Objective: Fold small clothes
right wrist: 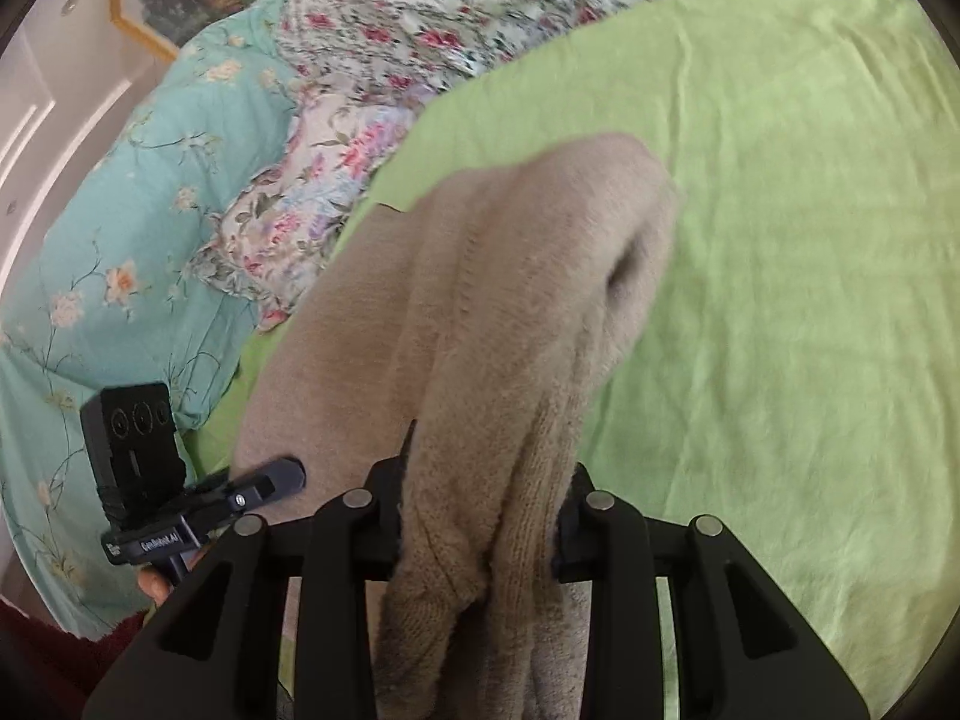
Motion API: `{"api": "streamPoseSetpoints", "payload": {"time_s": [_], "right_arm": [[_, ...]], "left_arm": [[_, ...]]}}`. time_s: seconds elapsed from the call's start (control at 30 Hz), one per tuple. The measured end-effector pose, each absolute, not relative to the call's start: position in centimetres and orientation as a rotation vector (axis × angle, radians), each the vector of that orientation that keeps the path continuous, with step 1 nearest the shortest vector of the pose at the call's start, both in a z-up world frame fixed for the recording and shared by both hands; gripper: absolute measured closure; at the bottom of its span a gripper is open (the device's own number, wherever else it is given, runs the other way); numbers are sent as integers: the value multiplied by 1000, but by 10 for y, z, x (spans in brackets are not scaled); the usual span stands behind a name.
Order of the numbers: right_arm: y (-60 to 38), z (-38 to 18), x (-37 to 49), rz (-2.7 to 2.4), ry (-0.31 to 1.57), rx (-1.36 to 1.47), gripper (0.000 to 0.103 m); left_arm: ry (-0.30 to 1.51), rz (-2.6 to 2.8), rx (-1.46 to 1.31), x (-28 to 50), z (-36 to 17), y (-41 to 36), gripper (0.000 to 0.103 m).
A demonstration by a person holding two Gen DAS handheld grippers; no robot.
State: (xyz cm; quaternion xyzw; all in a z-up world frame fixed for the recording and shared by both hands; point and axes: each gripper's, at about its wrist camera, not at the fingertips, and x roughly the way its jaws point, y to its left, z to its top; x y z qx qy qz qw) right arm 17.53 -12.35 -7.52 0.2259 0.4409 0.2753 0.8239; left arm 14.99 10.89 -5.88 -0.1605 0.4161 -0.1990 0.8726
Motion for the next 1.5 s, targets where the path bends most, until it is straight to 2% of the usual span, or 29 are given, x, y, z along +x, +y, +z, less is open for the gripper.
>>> {"api": "streamPoseSetpoints", "payload": {"time_s": [0.17,0.3,0.43,0.57,0.63,0.67,0.7,0.73,0.83,0.93,1.1,1.2,1.5], "right_arm": [[-136,-80,171,545,949,519,54],[-151,-66,164,503,913,521,46],[-168,-49,172,479,851,564,46],[-168,-47,203,447,864,588,46],[-166,-53,219,444,880,619,46],[-163,-57,227,454,889,636,46],[-160,-58,230,457,898,633,52],[-156,-57,233,458,904,610,75],[-148,-34,225,484,819,540,91],[-154,-18,209,468,740,488,91],[-171,-63,223,341,866,514,93],[-177,-76,224,338,895,569,89],[-156,-20,162,388,787,501,88]], "left_arm": [[884,-412,-335,140,-64,116,39],[870,-407,-362,132,-59,130,39],[830,-358,-362,131,-43,138,39],[798,-330,-364,137,-29,140,40],[817,-308,-340,144,-28,136,41],[831,-297,-319,147,-28,132,47],[838,-292,-297,149,-29,128,55],[839,-298,-283,149,-29,124,57],[852,-275,-186,149,-31,110,62],[862,-273,-173,148,-38,109,64],[865,-283,-184,139,-45,107,64],[860,-268,-155,139,-44,100,64],[813,-328,-204,113,-21,110,64]]}}
